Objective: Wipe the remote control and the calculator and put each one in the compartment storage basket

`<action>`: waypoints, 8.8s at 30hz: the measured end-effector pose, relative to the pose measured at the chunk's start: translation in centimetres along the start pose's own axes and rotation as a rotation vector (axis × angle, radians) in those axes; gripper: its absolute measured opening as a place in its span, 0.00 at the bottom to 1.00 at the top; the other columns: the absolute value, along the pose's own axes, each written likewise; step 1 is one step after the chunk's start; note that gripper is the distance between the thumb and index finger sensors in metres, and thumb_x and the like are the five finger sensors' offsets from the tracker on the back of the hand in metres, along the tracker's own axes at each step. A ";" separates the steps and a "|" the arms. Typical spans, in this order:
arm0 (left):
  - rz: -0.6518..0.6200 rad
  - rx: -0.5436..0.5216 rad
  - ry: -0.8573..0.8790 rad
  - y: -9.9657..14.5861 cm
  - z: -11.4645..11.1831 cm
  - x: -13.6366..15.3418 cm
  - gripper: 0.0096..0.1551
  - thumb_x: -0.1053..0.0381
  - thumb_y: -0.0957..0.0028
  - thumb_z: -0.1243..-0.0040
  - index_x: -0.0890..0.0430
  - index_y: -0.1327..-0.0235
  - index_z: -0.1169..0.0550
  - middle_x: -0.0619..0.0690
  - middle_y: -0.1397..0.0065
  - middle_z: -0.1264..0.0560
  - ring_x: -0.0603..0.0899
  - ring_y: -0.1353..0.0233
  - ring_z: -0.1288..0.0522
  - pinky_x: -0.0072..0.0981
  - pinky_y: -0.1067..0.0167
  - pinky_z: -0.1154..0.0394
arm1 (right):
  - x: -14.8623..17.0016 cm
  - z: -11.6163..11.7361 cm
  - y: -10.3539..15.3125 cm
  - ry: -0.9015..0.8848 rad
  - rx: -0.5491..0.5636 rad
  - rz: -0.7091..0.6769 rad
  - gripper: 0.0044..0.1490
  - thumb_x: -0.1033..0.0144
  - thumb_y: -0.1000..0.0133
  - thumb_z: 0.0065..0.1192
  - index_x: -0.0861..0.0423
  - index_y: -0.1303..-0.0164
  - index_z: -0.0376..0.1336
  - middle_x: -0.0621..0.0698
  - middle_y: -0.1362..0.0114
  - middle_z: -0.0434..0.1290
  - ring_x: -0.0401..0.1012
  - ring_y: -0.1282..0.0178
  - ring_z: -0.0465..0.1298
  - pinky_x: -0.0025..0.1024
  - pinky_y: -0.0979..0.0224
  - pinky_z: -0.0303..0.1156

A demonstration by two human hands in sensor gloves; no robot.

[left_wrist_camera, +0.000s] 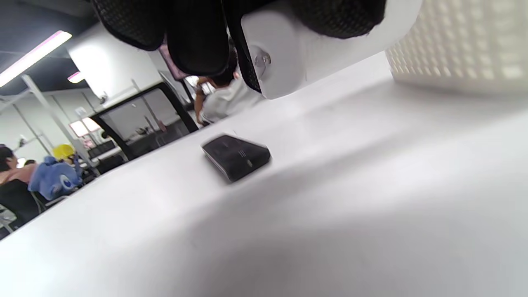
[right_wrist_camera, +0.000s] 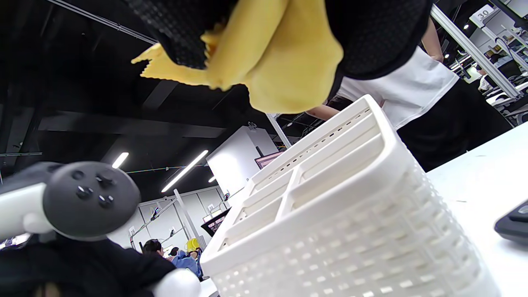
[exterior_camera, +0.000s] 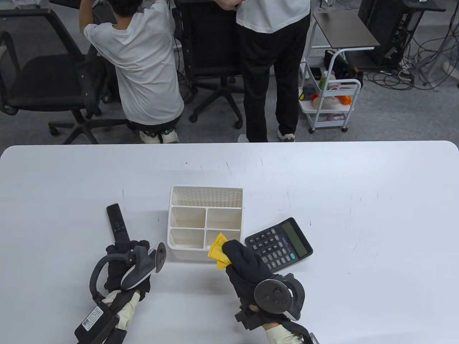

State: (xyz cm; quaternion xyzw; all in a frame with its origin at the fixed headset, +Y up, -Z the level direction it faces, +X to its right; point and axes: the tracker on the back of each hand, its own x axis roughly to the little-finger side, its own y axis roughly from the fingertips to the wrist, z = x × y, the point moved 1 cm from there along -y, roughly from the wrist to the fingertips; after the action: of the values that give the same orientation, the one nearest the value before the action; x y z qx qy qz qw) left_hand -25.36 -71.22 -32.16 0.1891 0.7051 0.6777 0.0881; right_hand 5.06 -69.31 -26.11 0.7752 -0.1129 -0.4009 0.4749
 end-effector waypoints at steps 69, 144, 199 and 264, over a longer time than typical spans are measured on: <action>-0.427 -0.241 1.074 6.7 4.6 -4.5 0.31 0.45 0.48 0.39 0.57 0.34 0.25 0.51 0.38 0.16 0.49 0.47 0.10 0.48 0.43 0.18 | -1.7 3.2 -0.5 -0.454 0.089 0.066 0.34 0.67 0.38 0.56 0.64 0.22 0.58 0.71 0.25 0.70 0.61 0.34 0.76 0.59 0.38 0.72; -0.528 -0.227 0.959 7.3 4.4 -5.6 0.39 0.52 0.42 0.49 0.55 0.21 0.49 0.66 0.25 0.30 0.60 0.32 0.16 0.55 0.34 0.24 | -0.7 4.2 0.5 -0.660 0.063 0.209 0.35 0.65 0.37 0.55 0.65 0.21 0.56 0.72 0.23 0.67 0.62 0.32 0.74 0.59 0.37 0.72; -0.424 -0.327 1.001 7.5 4.6 -3.8 0.48 0.38 0.57 0.31 0.46 0.22 0.38 0.52 0.36 0.18 0.49 0.43 0.11 0.47 0.38 0.18 | -2.1 3.7 0.6 -0.606 0.054 0.140 0.34 0.64 0.36 0.53 0.64 0.20 0.56 0.72 0.25 0.69 0.62 0.32 0.75 0.60 0.37 0.71; -0.315 -0.358 0.999 7.3 4.3 -2.5 0.39 0.38 0.52 0.32 0.53 0.31 0.30 0.46 0.41 0.17 0.49 0.49 0.10 0.48 0.43 0.17 | -3.2 3.7 0.6 -0.518 0.045 0.060 0.33 0.67 0.37 0.55 0.66 0.22 0.60 0.70 0.24 0.70 0.63 0.33 0.74 0.63 0.37 0.69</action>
State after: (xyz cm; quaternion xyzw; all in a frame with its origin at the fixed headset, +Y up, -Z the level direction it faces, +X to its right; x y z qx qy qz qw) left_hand -20.33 -68.16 -25.57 -0.2808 0.5549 0.7729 -0.1261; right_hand 0.39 -70.26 -24.81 0.6533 -0.2625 -0.5693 0.4245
